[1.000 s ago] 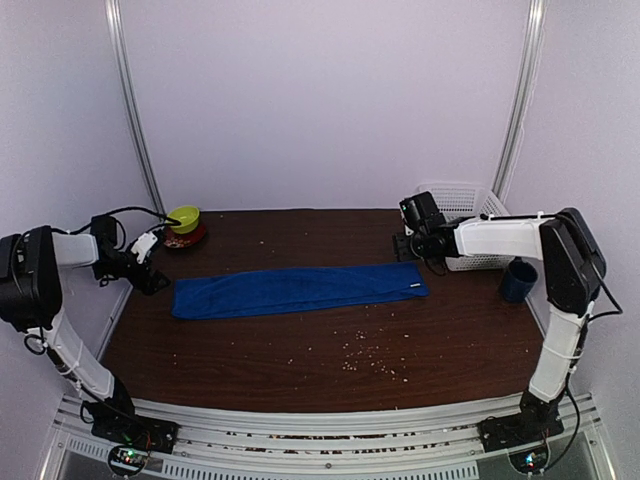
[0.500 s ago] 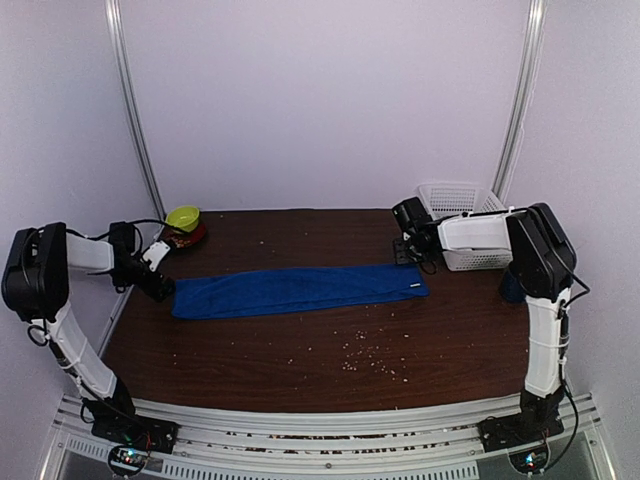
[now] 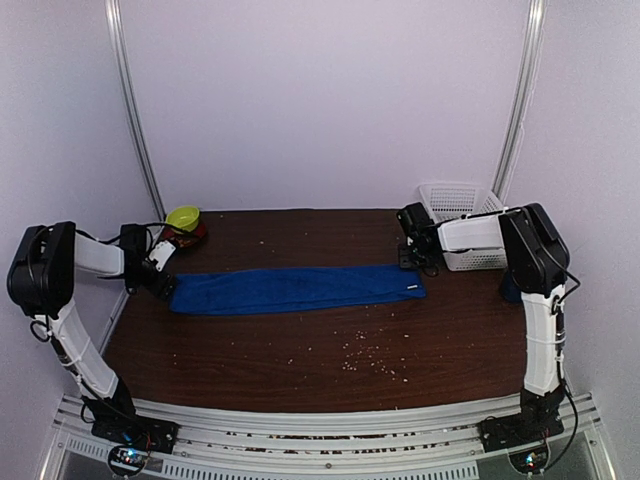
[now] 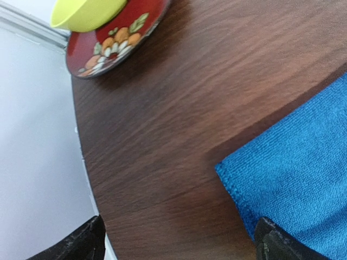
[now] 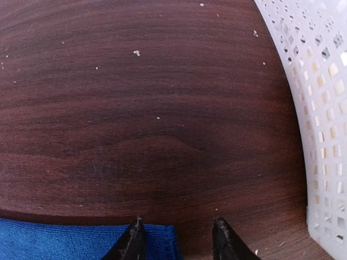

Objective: Roll the towels
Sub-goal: Adjust the towel at the center of the board.

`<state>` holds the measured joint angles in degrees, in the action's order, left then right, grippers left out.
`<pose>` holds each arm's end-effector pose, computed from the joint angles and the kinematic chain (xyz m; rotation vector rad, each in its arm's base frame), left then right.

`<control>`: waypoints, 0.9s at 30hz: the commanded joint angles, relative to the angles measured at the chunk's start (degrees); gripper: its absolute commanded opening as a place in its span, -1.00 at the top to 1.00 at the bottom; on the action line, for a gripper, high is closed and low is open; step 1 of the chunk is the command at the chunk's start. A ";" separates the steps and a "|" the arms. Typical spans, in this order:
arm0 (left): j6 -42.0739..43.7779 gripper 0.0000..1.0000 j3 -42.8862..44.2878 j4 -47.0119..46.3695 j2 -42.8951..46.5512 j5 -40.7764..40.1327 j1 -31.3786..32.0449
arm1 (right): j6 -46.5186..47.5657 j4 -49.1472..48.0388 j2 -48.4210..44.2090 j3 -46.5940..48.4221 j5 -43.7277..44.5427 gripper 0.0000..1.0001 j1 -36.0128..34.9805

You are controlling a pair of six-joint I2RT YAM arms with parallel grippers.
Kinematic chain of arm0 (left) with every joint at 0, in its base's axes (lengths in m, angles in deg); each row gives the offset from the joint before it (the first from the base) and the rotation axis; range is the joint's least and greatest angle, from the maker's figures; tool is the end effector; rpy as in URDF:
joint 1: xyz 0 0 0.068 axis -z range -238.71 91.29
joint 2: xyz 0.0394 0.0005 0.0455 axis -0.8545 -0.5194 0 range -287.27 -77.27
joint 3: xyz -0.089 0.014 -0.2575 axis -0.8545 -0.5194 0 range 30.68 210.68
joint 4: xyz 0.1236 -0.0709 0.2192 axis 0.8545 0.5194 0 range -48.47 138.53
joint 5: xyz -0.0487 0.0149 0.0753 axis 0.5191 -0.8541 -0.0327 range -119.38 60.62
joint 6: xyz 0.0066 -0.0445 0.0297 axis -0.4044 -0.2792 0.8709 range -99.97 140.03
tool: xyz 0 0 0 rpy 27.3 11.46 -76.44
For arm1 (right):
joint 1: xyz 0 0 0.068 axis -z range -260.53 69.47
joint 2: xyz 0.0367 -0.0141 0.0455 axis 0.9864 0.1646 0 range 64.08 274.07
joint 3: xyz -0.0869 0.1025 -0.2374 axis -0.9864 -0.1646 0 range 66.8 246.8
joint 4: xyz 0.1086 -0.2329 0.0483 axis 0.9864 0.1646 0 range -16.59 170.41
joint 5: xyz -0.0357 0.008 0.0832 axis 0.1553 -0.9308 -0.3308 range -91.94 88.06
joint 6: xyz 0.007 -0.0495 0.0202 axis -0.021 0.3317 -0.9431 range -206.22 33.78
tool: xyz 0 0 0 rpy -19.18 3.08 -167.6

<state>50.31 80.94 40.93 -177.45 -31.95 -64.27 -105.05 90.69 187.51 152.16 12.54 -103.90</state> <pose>0.3400 0.0348 0.1414 0.5062 2.4061 0.3329 0.4230 0.1730 0.1407 -0.0002 2.4925 -0.0155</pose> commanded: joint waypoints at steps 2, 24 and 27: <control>-0.81 -0.96 -1.00 -3.33 -2.95 -6.80 -0.22 | -1.03 -0.49 0.07 -0.16 -2.62 0.29 0.35; -1.20 -0.96 0.63 -6.19 -5.84 -9.58 -0.23 | -2.55 -3.99 -8.21 -9.68 -11.21 0.21 0.39; -1.75 -0.96 0.87 -6.47 -5.90 -10.10 -0.19 | -3.17 -5.82 -10.85 -12.13 -12.27 0.12 0.35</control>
<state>49.31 81.92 33.17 -180.95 -39.49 -64.27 -107.10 86.95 181.57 142.68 1.91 -103.79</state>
